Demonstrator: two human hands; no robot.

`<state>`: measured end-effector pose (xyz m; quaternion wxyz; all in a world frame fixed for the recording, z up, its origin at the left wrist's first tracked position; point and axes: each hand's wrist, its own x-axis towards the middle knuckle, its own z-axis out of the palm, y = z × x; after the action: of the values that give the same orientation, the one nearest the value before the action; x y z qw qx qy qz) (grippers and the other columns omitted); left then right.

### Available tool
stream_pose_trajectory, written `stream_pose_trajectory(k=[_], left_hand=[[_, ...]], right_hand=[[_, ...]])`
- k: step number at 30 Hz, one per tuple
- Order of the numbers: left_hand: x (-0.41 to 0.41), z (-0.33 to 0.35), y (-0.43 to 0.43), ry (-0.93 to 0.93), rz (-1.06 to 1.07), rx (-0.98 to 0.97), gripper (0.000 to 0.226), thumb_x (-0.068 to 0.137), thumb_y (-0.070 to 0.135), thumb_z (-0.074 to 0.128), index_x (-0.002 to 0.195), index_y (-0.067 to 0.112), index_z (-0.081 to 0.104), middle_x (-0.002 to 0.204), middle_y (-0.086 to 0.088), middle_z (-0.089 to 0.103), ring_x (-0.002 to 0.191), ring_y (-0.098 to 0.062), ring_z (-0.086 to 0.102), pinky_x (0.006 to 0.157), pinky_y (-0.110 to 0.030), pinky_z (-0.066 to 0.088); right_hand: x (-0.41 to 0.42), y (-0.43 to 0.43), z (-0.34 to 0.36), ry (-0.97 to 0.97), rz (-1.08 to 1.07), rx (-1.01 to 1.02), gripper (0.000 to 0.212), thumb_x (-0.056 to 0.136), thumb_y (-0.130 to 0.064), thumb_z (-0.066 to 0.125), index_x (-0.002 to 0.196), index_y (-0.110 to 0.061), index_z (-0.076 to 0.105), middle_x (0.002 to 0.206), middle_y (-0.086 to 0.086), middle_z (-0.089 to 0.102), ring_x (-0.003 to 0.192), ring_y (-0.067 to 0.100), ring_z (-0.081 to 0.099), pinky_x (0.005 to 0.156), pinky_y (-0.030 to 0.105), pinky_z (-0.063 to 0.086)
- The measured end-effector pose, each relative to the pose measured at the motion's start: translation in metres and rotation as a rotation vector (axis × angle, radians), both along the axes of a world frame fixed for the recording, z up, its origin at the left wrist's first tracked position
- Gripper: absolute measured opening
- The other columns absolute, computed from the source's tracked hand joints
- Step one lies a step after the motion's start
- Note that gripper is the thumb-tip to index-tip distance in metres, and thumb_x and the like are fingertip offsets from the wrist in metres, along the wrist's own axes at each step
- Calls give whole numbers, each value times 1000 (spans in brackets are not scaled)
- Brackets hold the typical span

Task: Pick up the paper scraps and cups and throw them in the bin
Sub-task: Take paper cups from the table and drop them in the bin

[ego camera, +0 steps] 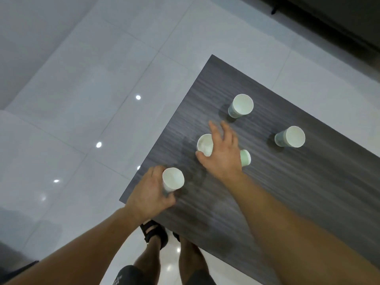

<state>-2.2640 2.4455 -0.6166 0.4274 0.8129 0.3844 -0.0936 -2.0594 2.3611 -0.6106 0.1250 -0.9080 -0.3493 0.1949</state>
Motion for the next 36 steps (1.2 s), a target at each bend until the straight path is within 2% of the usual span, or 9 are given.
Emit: stream_pose_trajectory(k=[3, 7, 9, 12, 16, 20, 29, 32, 36], left_hand=[[3, 1, 0, -2, 54, 10, 64, 65, 26, 79, 119, 24, 46, 113, 5, 51, 104, -16, 55, 86, -33, 52], [10, 11, 3, -24, 91, 37, 97, 67, 25, 81, 144, 31, 22, 135, 2, 44, 119, -17, 49, 95, -28, 44], [14, 24, 5, -36, 81, 56, 108, 68, 26, 79, 146, 44, 6, 133, 3, 41, 111, -13, 48, 92, -26, 43], [19, 49, 5, -47, 27, 120, 96, 70, 31, 76, 145, 42, 18, 125, 4, 41, 102, -12, 51, 85, -22, 44], [25, 89, -3, -65, 11, 191, 82, 69, 32, 74, 141, 29, 34, 127, 2, 45, 106, -19, 56, 88, -32, 50], [19, 129, -20, -105, -53, 220, 79, 67, 33, 77, 136, 29, 37, 128, 3, 46, 108, -18, 54, 87, -30, 49], [-23, 213, -61, -270, -302, 318, 74, 65, 36, 77, 128, 29, 38, 121, 4, 49, 99, -19, 56, 76, -27, 46], [-36, 237, -83, -265, -372, 319, 72, 70, 35, 74, 131, 26, 37, 127, 2, 47, 104, -21, 54, 82, -35, 49], [-46, 264, -137, -311, -552, 314, 82, 72, 31, 72, 141, 28, 28, 132, 0, 41, 105, -23, 54, 73, -30, 43]], right_hand=[[8, -1, -21, 37, 192, -244, 90, 83, -45, 68, 152, -35, 12, 160, 4, 1, 144, 34, 11, 106, 50, 37], [-1, -9, -27, 177, 228, -228, 76, 86, -24, 65, 149, -33, 23, 151, 6, 22, 130, 32, 35, 95, 45, 45], [-7, -15, -19, 199, 203, -151, 69, 83, -20, 65, 144, -25, 31, 142, 5, 32, 123, 30, 40, 93, 42, 47], [-10, -25, 4, 204, 136, -50, 62, 79, -20, 66, 134, -15, 39, 133, 4, 38, 118, 27, 42, 97, 36, 40], [-14, -52, 48, 197, 87, -11, 72, 77, -22, 64, 142, -20, 33, 134, 2, 38, 118, 24, 43, 100, 33, 39], [-33, -85, 98, 159, 21, -30, 77, 78, -29, 62, 146, -32, 26, 132, -2, 33, 122, 22, 37, 92, 35, 46], [-135, -167, 197, 51, -279, 37, 71, 80, -31, 64, 144, -25, 33, 135, 1, 33, 118, 25, 41, 96, 34, 41], [-175, -203, 219, 32, -381, 61, 72, 80, -33, 64, 144, -23, 34, 136, 1, 33, 120, 25, 40, 100, 33, 38], [-221, -269, 247, -5, -546, 64, 74, 79, -36, 64, 145, -24, 33, 136, 0, 33, 123, 23, 39, 99, 34, 40]])
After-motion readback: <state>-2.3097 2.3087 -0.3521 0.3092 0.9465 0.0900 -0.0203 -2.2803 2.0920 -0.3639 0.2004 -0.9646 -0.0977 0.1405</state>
